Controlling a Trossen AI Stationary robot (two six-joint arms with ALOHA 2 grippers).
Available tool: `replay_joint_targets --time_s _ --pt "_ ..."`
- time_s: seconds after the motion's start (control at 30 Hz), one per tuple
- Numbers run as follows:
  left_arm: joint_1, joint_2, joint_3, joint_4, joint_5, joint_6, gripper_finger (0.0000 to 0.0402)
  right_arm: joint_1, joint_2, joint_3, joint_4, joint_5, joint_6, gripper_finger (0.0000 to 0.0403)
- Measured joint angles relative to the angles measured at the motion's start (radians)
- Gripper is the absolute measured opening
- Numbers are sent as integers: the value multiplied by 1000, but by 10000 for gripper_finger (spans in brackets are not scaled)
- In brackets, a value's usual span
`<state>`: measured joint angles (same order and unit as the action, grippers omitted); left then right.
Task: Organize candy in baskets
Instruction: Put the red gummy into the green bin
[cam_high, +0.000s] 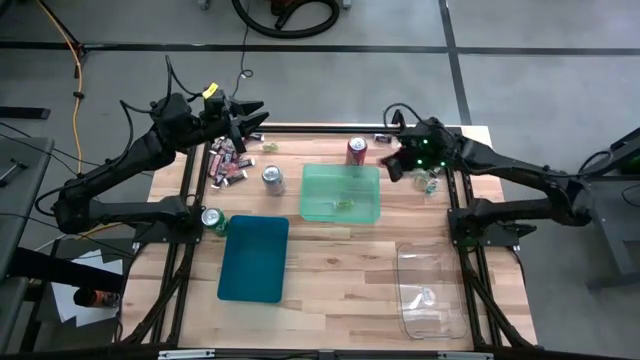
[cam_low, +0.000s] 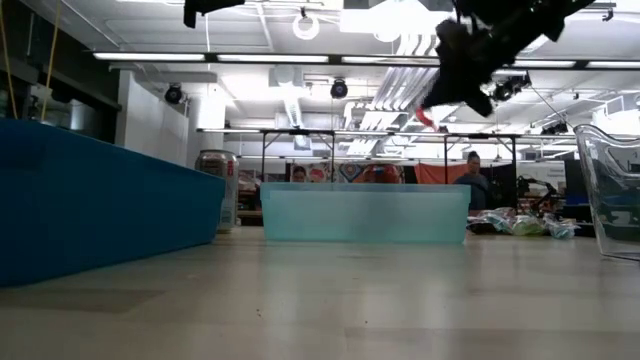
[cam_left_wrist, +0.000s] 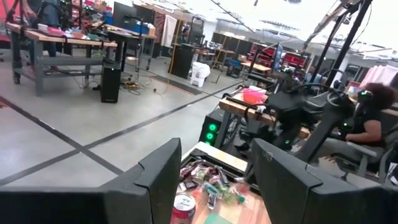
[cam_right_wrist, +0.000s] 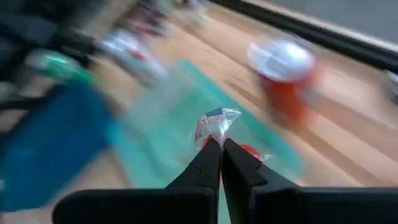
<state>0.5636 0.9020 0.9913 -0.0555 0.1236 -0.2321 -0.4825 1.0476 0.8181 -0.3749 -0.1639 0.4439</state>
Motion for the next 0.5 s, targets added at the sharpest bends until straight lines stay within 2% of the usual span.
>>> replay_joint_targets --time_s 0.1,0.27,0.4,0.5 --pt "0 0 0 0 0 0 184 77 50 0 99 -2 27 2" --pt "0 0 0 1 -1 1 184 177 197 0 155 13 5 4" --pt "0 0 0 1 -3 1 184 195 292 7 152 59 -15 8" --pt "0 0 0 1 -3 1 184 193 332 34 129 59 -23 35"
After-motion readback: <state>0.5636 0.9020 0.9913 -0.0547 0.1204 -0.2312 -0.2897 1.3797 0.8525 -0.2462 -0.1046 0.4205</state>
